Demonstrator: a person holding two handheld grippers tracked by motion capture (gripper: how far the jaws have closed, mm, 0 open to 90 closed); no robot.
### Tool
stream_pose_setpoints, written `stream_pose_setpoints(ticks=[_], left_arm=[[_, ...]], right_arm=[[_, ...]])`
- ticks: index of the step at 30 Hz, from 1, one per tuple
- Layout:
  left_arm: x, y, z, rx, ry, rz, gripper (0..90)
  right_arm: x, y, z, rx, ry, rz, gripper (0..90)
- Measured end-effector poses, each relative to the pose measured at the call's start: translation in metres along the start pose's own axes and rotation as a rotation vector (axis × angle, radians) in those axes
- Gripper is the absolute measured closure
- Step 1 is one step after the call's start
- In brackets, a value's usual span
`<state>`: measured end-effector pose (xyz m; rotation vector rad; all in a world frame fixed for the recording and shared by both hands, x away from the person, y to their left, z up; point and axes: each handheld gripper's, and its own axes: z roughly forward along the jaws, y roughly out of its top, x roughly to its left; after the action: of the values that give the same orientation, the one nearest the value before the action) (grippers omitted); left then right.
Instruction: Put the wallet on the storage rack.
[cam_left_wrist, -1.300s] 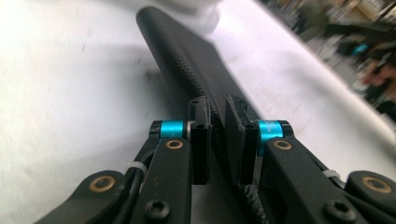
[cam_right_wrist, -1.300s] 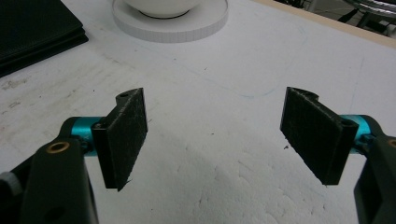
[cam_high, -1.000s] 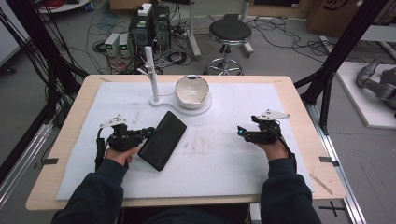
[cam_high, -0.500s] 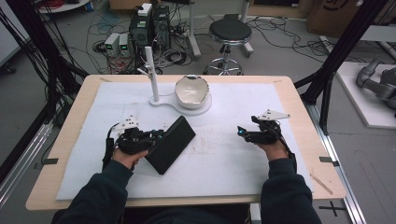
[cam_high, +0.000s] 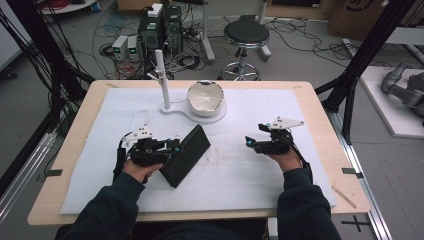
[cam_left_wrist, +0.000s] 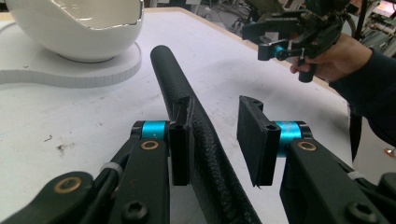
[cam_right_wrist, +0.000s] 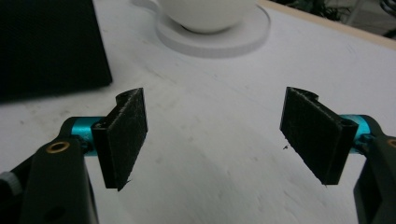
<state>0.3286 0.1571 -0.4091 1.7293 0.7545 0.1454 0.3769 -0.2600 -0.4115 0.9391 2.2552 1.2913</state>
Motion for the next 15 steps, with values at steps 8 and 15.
stream_pose_setpoints(ticks=[8,15], left_arm=[[-0.007,0.005,0.010,0.010,0.006,0.035,65.7],[-0.006,0.006,0.012,0.015,0.003,0.037,65.8]], right_arm=[[0.019,0.025,0.031,-0.040,0.149,-0.122,23.4],[0.035,0.046,0.072,-0.007,0.291,-0.198,25.3]])
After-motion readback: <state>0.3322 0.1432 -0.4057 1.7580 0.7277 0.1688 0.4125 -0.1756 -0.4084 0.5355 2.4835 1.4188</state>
